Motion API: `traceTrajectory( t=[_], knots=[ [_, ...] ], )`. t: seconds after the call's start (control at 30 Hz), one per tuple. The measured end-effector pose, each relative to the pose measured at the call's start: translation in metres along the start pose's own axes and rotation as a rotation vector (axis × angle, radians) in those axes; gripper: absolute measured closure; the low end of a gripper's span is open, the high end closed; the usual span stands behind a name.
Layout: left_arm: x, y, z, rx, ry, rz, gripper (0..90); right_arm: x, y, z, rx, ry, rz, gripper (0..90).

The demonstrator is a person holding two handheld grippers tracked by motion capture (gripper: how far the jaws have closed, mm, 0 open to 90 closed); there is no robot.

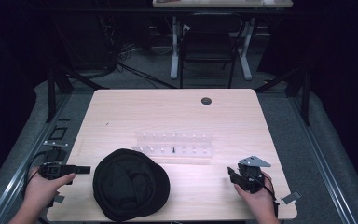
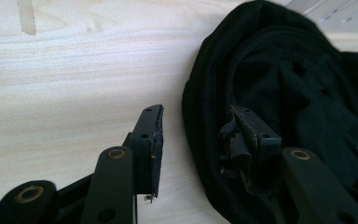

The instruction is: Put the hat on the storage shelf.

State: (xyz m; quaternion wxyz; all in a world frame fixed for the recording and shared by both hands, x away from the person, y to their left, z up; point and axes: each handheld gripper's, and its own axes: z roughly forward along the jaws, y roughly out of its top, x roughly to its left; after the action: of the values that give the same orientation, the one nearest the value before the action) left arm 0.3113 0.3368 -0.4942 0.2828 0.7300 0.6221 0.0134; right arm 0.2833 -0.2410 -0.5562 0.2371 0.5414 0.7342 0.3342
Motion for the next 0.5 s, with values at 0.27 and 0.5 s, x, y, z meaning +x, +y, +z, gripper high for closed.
traceTrajectory(
  t=[0.27,0.5],
  knots=[
    [-0.004,0.004,0.013,0.055,0.006,0.011,58.7,-0.005,0.000,0.000,-0.002,0.010,0.025,54.2],
    [-0.004,0.002,0.023,0.099,0.010,-0.004,59.5,-0.006,0.001,-0.002,-0.005,0.018,0.031,54.9]
  ],
)
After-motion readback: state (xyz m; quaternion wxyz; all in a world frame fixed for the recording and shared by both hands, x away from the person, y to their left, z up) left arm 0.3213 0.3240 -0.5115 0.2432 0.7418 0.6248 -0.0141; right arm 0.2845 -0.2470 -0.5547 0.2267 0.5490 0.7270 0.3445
